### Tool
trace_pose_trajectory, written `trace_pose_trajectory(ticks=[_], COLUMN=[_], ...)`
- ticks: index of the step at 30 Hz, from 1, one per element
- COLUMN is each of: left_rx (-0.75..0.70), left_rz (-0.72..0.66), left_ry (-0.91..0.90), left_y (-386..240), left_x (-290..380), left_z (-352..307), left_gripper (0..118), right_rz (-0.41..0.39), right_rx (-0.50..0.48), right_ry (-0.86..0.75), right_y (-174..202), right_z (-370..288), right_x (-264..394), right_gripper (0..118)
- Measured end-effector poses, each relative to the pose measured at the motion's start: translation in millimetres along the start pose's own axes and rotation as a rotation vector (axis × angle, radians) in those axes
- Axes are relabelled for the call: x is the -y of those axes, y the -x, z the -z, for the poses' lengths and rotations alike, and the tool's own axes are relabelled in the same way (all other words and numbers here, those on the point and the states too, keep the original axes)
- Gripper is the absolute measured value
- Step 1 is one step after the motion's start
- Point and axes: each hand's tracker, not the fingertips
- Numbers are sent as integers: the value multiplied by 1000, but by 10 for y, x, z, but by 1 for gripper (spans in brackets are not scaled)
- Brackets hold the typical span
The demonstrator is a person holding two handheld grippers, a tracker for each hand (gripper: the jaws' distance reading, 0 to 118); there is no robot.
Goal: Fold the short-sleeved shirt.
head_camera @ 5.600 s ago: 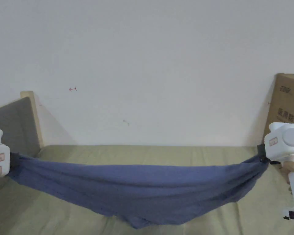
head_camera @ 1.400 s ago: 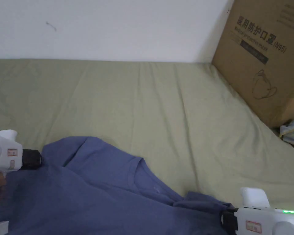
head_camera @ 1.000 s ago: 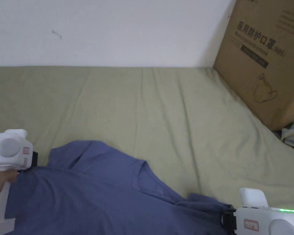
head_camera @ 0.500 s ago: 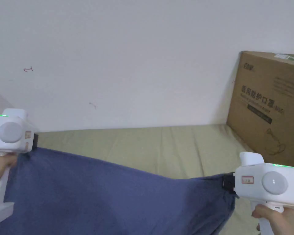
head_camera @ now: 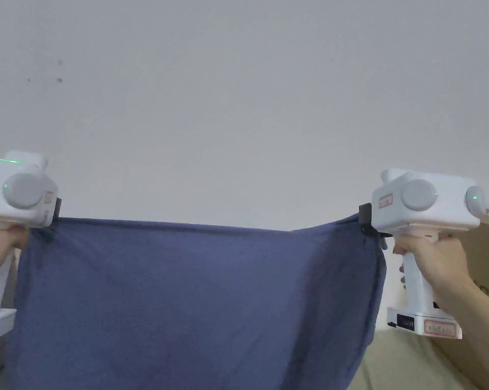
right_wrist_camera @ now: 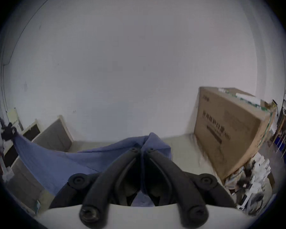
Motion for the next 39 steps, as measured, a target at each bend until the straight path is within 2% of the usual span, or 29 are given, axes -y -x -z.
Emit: trace_pose_trajectory(ticks=[7,8,13,15,17,19,20,22,26,29,33,39], left_rx=[-35,-32,-33,-28,-22,-15,-10,-10,-4,16,25,68], left_rz=[27,-15,23,45,49,15,26,24,46,60,155,149], left_ry=[-98,-129,-181,-212,-230,-239,-239,-250,-201,-150,-24,110], left_y=[-326,-364,-609,-687,-760,-819,-861,-927,-1043,-1121,-1195,-1083], left_x=[-510,-569,-825,-902,-934,-900,-852,-716,-185,346,1105,1986], left_z=[473,526,697,759,797,821,841,911,1140,1287,1446,1293], left_gripper=[1,1,1,1,1,1,1,1,1,1,1,1], right_rz=[-28,-32,6,-47,-52,-6,-40,-92,-74,-91,-88,-87], right_rx=[58,85,111,149,148,135,142,173,145,150,135,102], right_ry=[-62,-65,-125,-139,-136,-182,-167,-158,-78,4,150,313], right_y=[96,88,-2,9,-26,-62,-69,-81,-228,-306,-369,-439], right_z=[269,308,393,411,435,374,386,396,533,701,888,882], right_x=[-687,-747,-996,-1070,-1131,-1149,-1133,-1025,-602,-150,547,1490], right_gripper=[4,4,4,4,4,4,4,4,4,4,4,4])
